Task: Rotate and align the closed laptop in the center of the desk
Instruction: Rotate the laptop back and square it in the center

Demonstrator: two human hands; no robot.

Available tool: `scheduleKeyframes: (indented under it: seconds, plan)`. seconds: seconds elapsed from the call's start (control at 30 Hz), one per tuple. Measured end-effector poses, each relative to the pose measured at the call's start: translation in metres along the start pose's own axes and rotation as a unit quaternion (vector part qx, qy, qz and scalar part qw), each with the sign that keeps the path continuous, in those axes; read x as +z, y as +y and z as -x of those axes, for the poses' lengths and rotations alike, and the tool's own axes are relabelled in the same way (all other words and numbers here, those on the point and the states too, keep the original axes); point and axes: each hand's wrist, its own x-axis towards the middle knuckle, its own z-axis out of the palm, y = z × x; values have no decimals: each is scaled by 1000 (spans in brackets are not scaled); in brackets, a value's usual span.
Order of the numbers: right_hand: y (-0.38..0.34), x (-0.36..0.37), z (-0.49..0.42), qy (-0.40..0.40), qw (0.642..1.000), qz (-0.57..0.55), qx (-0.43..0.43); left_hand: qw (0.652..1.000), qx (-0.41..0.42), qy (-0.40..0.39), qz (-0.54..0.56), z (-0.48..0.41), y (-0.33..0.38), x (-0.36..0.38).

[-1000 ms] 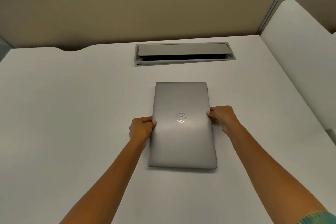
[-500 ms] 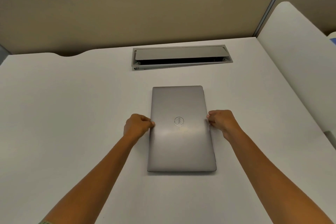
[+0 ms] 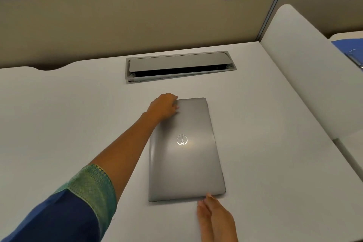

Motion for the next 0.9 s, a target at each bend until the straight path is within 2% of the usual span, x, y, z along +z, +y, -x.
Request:
scheduleKeyframes:
  seconds: [0.13, 0.23, 0.3, 0.5, 0.63, 0.9]
  plan:
    - [1, 9, -12, 33, 999, 30, 13, 999, -5, -41, -6, -22, -1, 10]
    - [4, 12, -14, 62, 998, -24, 4, 999, -5, -35, -3, -31, -6, 14]
    - [10, 10, -19, 80, 997, -20, -8, 1000, -7, -28, 0, -34, -8, 16]
    - [4, 15, -13, 52, 998, 10, 16, 997, -50, -26, 61, -38, -10, 12]
    - [-6, 11, -16, 36, 999, 33, 2, 994, -84, -20, 74, -31, -25, 7]
    - [-43, 2, -30, -51, 994, 72, -58, 975, -198, 33, 100, 15, -71, 1]
